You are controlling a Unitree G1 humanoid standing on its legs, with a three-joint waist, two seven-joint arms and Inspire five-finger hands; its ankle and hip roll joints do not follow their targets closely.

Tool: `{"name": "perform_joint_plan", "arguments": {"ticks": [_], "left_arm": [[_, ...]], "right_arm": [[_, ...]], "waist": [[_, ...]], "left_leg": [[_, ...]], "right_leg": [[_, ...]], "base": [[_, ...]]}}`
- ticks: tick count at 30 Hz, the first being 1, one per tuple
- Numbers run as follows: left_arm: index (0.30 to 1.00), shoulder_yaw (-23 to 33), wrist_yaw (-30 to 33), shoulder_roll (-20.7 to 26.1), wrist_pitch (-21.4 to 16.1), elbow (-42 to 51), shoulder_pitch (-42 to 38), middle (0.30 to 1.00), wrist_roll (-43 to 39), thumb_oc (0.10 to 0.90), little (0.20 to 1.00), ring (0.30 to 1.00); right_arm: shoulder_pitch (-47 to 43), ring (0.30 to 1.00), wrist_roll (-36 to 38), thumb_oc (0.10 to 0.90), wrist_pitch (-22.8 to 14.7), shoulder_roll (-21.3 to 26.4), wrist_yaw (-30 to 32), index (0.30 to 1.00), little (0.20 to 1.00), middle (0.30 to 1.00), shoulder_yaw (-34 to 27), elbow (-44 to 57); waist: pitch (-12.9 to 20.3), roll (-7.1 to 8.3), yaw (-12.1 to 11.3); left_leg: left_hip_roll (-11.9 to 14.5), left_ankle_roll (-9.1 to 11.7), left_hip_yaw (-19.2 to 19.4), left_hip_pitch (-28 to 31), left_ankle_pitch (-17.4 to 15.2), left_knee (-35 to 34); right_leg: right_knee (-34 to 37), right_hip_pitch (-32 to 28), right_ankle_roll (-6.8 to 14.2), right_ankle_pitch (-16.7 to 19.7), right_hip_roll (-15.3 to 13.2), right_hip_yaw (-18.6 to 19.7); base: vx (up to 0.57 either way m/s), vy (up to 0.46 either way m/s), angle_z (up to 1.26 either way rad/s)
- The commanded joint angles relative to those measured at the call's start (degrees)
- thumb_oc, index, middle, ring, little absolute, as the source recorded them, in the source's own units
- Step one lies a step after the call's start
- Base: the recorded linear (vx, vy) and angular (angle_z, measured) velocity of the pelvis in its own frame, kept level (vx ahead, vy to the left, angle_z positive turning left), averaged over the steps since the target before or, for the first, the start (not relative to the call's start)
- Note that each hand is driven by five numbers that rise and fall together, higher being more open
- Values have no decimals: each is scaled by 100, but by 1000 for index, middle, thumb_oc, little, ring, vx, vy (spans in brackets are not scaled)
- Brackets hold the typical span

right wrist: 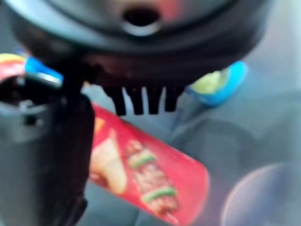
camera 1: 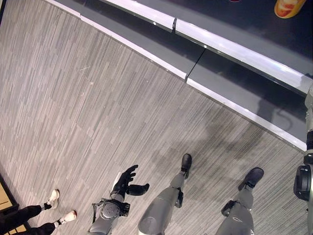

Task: Put the goods on the table back onto the shelves and tidy them up.

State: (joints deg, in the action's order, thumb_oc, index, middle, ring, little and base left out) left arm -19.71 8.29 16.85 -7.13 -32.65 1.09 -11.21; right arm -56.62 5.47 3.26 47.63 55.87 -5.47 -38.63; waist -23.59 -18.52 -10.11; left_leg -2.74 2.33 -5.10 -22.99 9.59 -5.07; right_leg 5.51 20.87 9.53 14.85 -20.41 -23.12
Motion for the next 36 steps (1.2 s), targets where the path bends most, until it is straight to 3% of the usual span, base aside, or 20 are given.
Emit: {"name": "perform_joint_plan", "arguments": {"ticks": [1, 13, 36], "left_arm": [[900, -231, 198, 663, -68, -90, 101, 900, -111, 800, 900, 900], [900, -193, 247, 636, -14, -122, 60, 900, -135, 800, 900, 900], [900, -99, 260, 673, -10, -126, 84, 900, -197, 800, 900, 900]], "right_arm": [[-198, 900, 58, 800, -761, 555, -37, 900, 900, 900, 282, 288], [-30, 900, 21, 800, -775, 104, -248, 900, 900, 900, 445, 270], [-21, 900, 22, 800, -821, -193, -755, 900, 900, 900, 901, 118]], "waist": [[284, 281, -150], [199, 354, -110], [122, 467, -67]], "left_leg": [[84, 296, -155, -214, -373, 7], [135, 298, -108, -151, -385, 7], [208, 312, -53, -153, -378, 7]], "right_leg": [[-314, -102, 401, -774, -65, 668], [-328, -106, 364, -783, 3, 728], [-378, -35, 340, -790, 68, 809]], "base": [[0, 0, 0], [0, 0, 0], [1, 1, -1]]}}
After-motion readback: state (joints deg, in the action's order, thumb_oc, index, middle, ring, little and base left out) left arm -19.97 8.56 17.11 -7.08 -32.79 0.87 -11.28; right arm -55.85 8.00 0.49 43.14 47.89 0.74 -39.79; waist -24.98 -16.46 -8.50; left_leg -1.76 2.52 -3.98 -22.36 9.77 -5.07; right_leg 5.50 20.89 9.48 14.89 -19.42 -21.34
